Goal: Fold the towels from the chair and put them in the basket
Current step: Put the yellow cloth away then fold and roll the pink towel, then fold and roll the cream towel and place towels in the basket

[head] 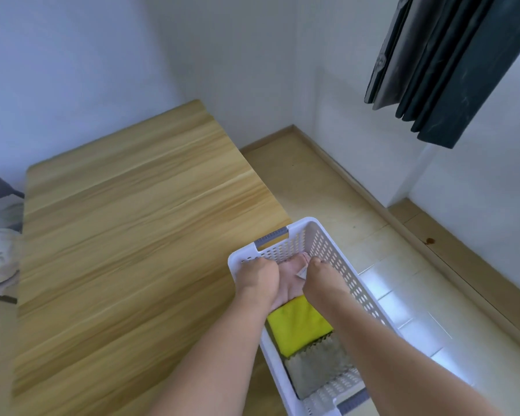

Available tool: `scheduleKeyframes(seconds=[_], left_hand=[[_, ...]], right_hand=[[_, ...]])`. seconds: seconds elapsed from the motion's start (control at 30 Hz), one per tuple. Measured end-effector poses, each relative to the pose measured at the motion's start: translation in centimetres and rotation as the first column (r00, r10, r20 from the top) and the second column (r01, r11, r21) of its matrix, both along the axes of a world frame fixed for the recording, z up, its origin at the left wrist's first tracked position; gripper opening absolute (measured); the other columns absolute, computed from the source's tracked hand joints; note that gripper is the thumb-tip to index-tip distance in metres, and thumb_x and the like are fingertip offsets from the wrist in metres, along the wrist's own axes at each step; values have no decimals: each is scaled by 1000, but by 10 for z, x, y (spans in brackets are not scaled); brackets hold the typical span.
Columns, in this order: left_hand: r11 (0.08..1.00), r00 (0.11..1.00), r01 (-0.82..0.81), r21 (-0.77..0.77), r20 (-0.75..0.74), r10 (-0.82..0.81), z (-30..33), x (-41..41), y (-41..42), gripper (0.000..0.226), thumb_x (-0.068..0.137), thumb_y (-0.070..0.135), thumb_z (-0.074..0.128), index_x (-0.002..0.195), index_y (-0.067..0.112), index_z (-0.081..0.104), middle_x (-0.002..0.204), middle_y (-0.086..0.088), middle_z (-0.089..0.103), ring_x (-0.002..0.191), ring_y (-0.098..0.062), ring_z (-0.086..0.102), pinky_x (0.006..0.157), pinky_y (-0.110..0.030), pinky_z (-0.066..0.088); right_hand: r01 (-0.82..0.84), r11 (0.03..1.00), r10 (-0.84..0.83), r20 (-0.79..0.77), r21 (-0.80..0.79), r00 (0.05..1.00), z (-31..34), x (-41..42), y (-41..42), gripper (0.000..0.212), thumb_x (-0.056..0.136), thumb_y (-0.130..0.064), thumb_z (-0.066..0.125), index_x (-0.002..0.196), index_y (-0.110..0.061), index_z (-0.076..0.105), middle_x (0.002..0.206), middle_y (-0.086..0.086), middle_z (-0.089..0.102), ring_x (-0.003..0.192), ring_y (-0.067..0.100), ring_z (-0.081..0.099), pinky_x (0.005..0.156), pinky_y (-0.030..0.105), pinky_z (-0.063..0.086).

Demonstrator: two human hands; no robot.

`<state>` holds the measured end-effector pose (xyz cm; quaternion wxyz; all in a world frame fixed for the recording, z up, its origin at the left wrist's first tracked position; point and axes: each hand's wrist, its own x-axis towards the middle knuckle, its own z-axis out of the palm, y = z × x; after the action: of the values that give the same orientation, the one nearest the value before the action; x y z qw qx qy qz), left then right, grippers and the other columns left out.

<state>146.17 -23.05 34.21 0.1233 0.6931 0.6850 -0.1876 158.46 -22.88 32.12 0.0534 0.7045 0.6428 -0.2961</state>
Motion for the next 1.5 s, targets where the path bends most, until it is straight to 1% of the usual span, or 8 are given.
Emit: scheduleKeyframes(seconds=[0.1, 0.23, 0.4, 0.63, 0.73, 0.9, 1.23, 1.5], left_hand=[[977, 991, 97, 190, 77, -113, 31, -19, -15, 34, 92, 3, 39, 123, 6, 50, 125, -13, 57, 117, -29, 52, 89, -35, 43], [927, 972, 132, 350, 140, -191, 65, -63, -35, 32, 91, 4, 41, 123, 8, 48, 128, -9, 53, 120, -25, 48, 91, -32, 43], [886, 940, 109, 451, 243, -239, 86, -131, -63, 34, 93, 5, 41, 126, 10, 48, 138, -5, 48, 125, -24, 45, 94, -34, 42], [864, 914, 116, 489, 288, -285, 105, -225, -115, 32, 98, 13, 39, 129, 9, 47, 139, -6, 47, 129, -23, 44, 97, -36, 42], [863, 918, 135, 486, 268, -294, 111, -258, -135, 34, 101, 20, 38, 132, 8, 45, 142, -7, 45, 132, -22, 40, 101, -34, 38], [863, 930, 91, 497, 268, -253, 119, -305, -156, 39, 102, 26, 37, 136, 7, 42, 143, -8, 44, 133, -23, 39, 102, -35, 38], [836, 894, 98, 541, 321, -313, 131, -449, -190, 38, 100, 23, 39, 134, 6, 44, 142, -10, 46, 132, -25, 40, 103, -39, 40], [836, 889, 120, 536, 317, -331, 142, -564, -216, 36, 100, 21, 38, 132, 7, 46, 136, -11, 51, 125, -27, 46, 96, -38, 42]], right_hand=[[19, 997, -16, -38, 81, 999, 36, -7, -15, 30, 90, -3, 42, 120, -4, 45, 126, 16, 53, 115, 34, 54, 88, 34, 43], [19, 970, -5, -56, 242, 998, 77, -24, -44, 25, 90, -3, 38, 114, -3, 45, 119, 15, 53, 110, 33, 53, 75, 29, 35], [-10, 923, 17, -13, 386, 1000, 115, -77, -87, 36, 88, -3, 39, 124, -2, 43, 119, 13, 52, 116, 31, 47, 88, 33, 36], [-64, 918, 34, 83, 391, 996, 135, -178, -153, 37, 88, -13, 39, 125, -13, 41, 122, 4, 49, 112, 29, 49, 94, 43, 40], [-84, 913, 45, 107, 400, 993, 141, -207, -171, 38, 91, -13, 40, 129, -11, 41, 128, 6, 47, 116, 28, 46, 91, 35, 33], [-86, 914, 63, 70, 397, 996, 145, -247, -188, 37, 89, -11, 43, 127, -9, 43, 127, 9, 48, 118, 28, 48, 84, 34, 33], [15, 912, -6, -23, 410, 1000, 167, -394, -232, 37, 92, -13, 41, 129, -8, 41, 127, 10, 48, 112, 27, 47, 88, 33, 39], [33, 924, -30, -14, 380, 999, 177, -500, -269, 41, 94, -16, 40, 135, -8, 38, 133, 9, 45, 116, 27, 47, 89, 35, 44]])
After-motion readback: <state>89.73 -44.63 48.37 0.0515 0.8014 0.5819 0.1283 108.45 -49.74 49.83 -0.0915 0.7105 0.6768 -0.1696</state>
